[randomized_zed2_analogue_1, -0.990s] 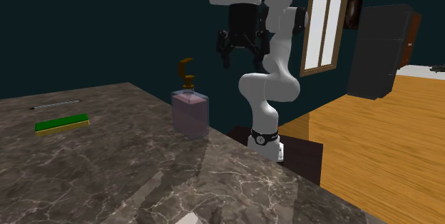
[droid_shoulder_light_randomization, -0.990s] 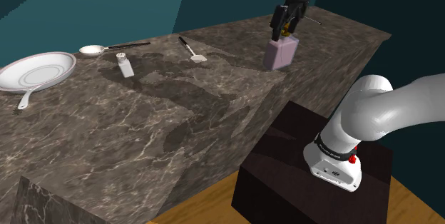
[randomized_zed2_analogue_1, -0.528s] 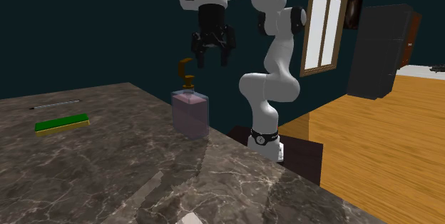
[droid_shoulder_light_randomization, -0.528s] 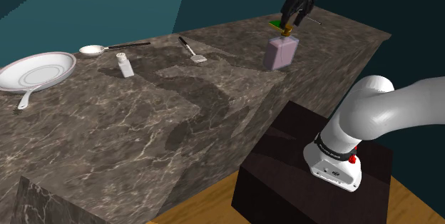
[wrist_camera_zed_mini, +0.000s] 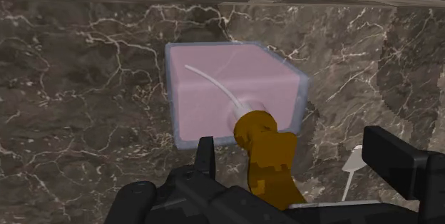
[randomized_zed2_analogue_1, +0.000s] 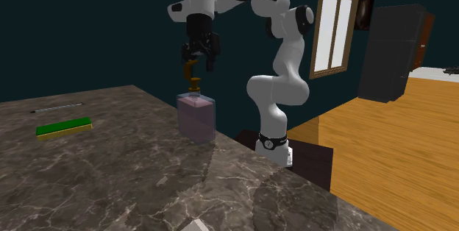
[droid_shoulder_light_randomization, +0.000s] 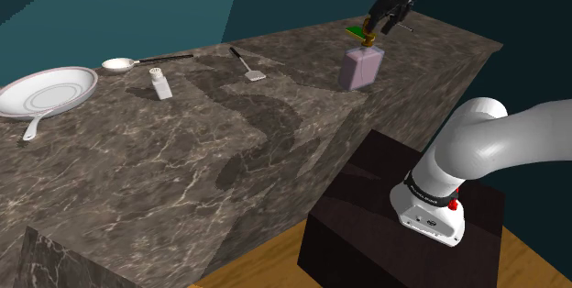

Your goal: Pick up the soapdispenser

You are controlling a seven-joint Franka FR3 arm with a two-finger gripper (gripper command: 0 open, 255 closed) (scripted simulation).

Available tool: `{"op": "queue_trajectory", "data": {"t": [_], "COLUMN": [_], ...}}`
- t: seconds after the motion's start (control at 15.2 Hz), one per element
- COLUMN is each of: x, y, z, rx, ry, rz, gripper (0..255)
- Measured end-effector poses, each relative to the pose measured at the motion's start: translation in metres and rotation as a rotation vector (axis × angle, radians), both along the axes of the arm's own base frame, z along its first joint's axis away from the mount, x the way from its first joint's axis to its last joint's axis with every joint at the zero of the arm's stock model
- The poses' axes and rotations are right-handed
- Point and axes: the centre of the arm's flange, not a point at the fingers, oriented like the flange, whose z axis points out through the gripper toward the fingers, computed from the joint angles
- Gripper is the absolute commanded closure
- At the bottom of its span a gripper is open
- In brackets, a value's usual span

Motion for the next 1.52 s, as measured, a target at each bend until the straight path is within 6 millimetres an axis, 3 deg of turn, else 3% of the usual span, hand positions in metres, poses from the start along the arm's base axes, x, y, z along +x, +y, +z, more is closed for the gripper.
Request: {"op": "queue_trajectory", "data": {"t": [0.26, 0.33, 0.99, 1.52], "x": [0.001, 0.001, 0.001, 0.001], "y": [0.000, 0.000, 0.000, 0.001], "z": [-0.019, -0.021, -0.023, 0.013], "rx": [0.001, 0.001, 0.000, 0.001], "ry": [-0.001, -0.001, -0.003, -0.002], "rz": [-0.001, -0.001, -0.001, -0.001], "gripper": [0, 255, 255, 255]}}
